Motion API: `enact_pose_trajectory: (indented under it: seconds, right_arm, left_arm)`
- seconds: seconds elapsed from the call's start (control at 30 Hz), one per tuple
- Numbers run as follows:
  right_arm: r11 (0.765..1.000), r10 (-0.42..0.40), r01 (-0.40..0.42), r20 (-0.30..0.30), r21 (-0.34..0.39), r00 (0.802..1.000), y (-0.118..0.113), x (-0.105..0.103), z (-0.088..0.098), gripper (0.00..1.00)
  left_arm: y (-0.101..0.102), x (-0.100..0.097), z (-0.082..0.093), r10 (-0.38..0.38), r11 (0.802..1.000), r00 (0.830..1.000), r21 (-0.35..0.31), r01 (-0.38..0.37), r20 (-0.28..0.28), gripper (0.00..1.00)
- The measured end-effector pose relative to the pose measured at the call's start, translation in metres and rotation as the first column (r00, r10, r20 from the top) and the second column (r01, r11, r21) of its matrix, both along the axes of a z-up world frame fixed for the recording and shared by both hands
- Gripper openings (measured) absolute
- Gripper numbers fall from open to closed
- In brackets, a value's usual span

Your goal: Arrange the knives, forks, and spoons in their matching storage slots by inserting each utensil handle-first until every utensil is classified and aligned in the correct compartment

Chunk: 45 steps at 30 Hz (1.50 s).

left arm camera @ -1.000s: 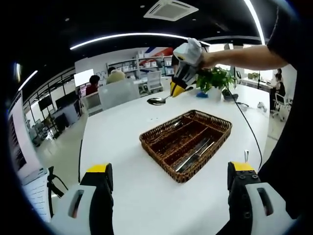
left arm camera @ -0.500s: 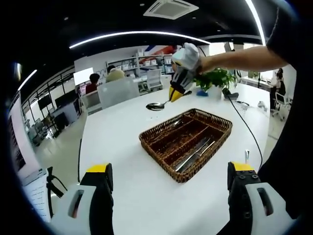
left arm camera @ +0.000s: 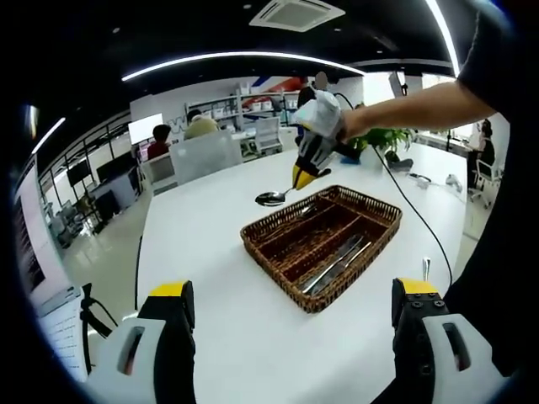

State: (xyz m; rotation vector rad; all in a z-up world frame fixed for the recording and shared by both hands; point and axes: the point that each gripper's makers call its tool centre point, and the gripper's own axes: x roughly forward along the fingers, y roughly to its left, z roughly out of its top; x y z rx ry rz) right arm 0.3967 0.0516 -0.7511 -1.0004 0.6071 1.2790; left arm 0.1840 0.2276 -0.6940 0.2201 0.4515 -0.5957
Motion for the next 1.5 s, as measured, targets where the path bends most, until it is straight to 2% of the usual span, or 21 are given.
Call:
enact_pose_trajectory:
  seconds: [0.17, 0.37, 0.7, 1.1, 1.17, 1.3, 1.5]
  right_arm:
    - [1.000, 0.009, -0.009, 0.000, -0.022, 1.000, -0.002, 0.001, -0.012, 0.00]
    - [1.000, -0.024, 0.024, -0.015, -0.011, 1.000, 0.002, 0.008, -0.021, 0.00]
    - [0.998, -0.054, 0.053, -0.043, -0.023, 0.998, 0.007, 0.021, -0.047, 0.00]
    - [0.996, -0.073, 0.067, -0.117, -0.050, 0.990, 0.011, 0.015, -0.076, 0.00]
    - [0.996, -0.060, 0.053, -0.099, -0.068, 0.993, 0.012, 0.016, -0.079, 0.00]
    - [0.997, -0.060, 0.052, -0.120, -0.065, 0.991, 0.017, 0.014, -0.084, 0.00]
    - [0.995, -0.061, 0.052, -0.114, -0.088, 0.992, 0.018, 0.015, -0.094, 0.00]
  left_arm:
    - [0.005, 0.001, -0.002, 0.011, 1.000, 1.000, -0.003, -0.011, 0.001, 0.99]
    - [0.006, 0.001, -0.005, 0.016, 1.000, 1.000, -0.002, -0.016, -0.005, 0.99]
    - [0.006, 0.000, -0.007, 0.027, 1.000, 1.000, 0.001, -0.026, -0.016, 0.99]
    - [0.007, -0.003, -0.009, 0.035, 0.999, 0.999, 0.001, -0.035, -0.028, 0.99]
    - [0.008, -0.004, -0.010, 0.037, 0.999, 0.999, 0.002, -0.036, -0.031, 0.99]
    - [0.007, -0.009, -0.010, 0.037, 0.999, 0.999, 0.002, -0.037, -0.037, 0.99]
    - [0.011, -0.013, -0.010, 0.047, 0.999, 0.998, 0.003, -0.047, -0.038, 0.99]
